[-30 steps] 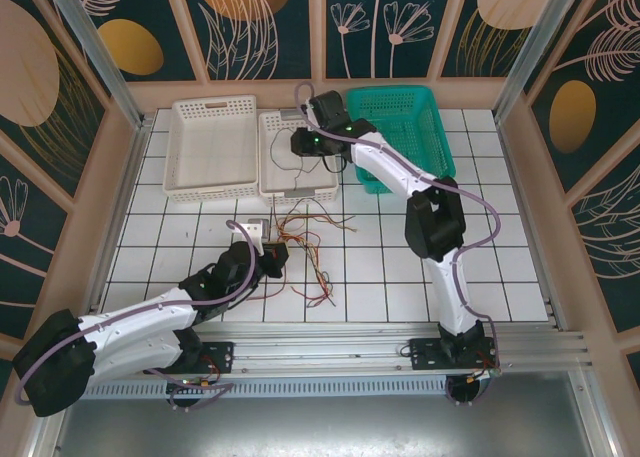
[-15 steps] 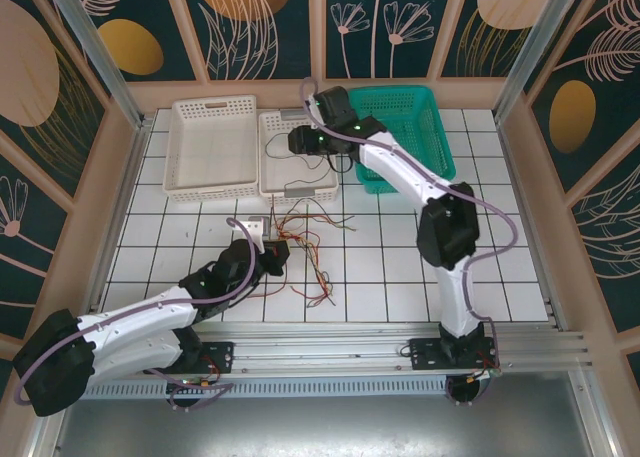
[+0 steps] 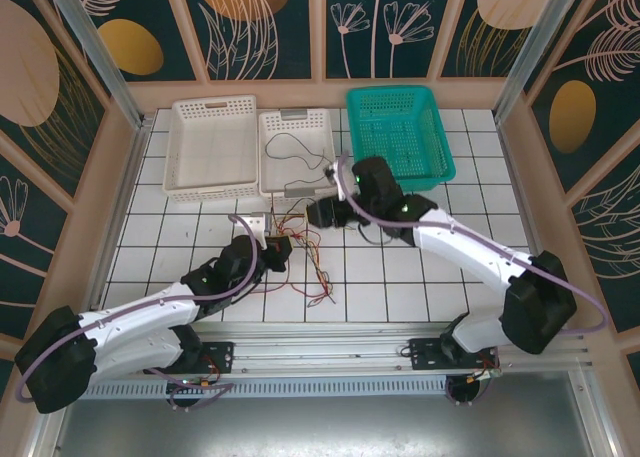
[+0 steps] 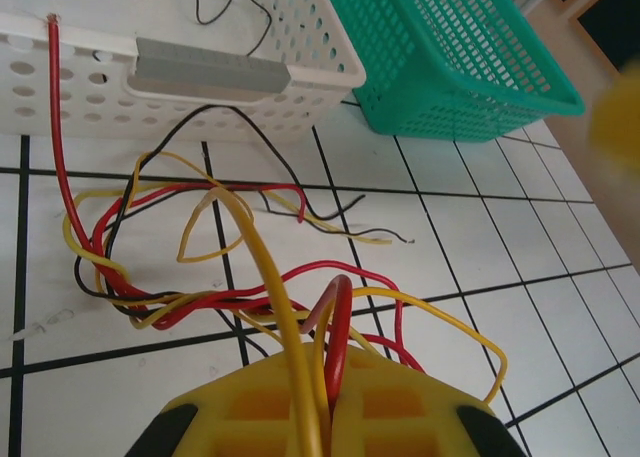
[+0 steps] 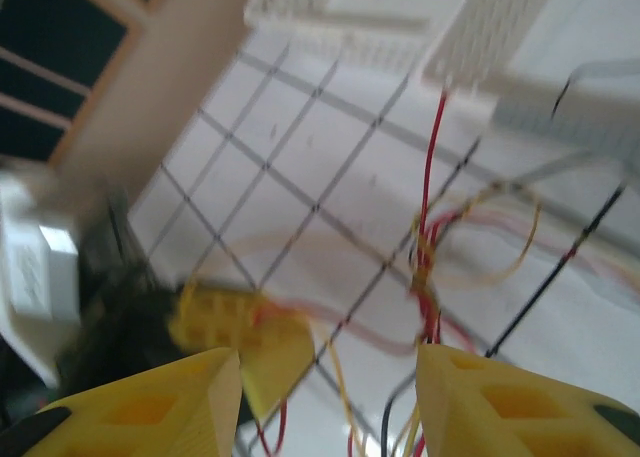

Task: Untangle the cables

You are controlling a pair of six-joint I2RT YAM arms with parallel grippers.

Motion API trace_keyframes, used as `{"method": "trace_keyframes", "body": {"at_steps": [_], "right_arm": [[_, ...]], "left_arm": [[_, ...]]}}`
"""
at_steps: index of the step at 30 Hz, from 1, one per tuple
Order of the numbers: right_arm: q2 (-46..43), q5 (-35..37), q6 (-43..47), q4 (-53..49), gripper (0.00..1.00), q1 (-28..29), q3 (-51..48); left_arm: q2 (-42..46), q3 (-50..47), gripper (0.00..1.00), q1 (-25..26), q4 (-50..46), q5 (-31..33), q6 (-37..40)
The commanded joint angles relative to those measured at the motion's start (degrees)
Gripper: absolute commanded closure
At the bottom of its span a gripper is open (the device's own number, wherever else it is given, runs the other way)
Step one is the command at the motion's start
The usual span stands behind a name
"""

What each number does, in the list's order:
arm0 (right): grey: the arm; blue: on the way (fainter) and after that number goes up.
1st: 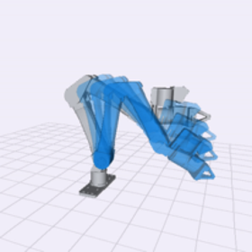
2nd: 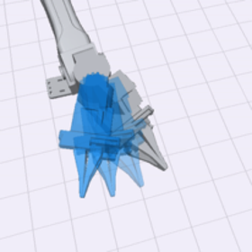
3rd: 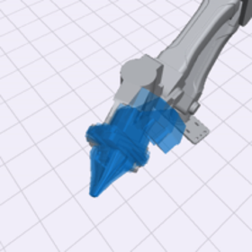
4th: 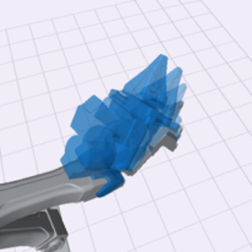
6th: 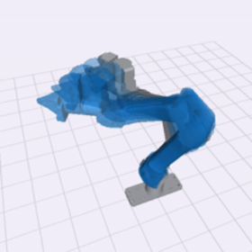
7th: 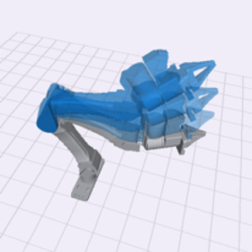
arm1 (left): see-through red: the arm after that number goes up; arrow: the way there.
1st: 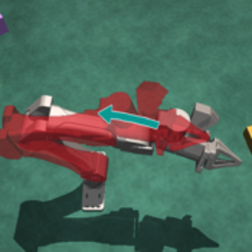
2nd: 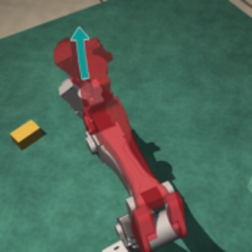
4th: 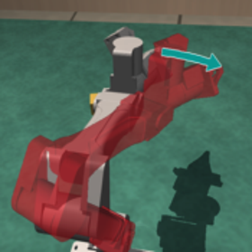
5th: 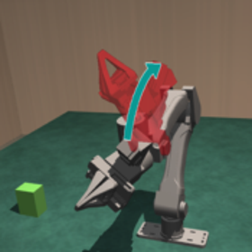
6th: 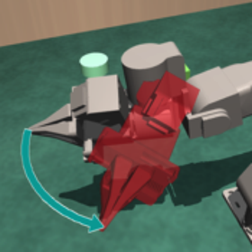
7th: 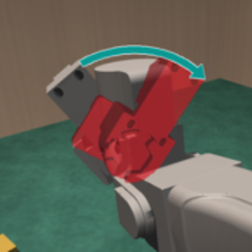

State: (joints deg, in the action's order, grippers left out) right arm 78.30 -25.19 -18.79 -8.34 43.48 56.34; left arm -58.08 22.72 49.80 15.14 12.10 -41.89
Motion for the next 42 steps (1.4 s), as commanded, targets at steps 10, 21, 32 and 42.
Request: {"method": "trace_keyframes", "body": {"at_steps": [10, 21, 32, 42], "right_arm": [[-3.9, 10.47, -3.51, 9.13, 0.52, 7.73, -14.37], [1.79, 17.72, -4.33, 8.78, 0.94, 9.34, -12.7], [-3.4, 15.57, -3.96, 10.45, 1.0, 7.15, -16.53], [-11.2, 9.48, -1.04, 18.02, 0.51, 7.23, -18.74]], "left_arm": [[-2.99, 5.47, 1.0, -0.33, -1.2, 1.96, -2.98], [1.51, 5.49, 1.0, -0.44, -2.74, 1.51, -4.97], [6.91, 5.16, 1.0, -0.43, -7.27, 1.51, -5.48], [0.72, 7.29, 1.0, -0.46, -3.56, -3.66, -4.98]]}}
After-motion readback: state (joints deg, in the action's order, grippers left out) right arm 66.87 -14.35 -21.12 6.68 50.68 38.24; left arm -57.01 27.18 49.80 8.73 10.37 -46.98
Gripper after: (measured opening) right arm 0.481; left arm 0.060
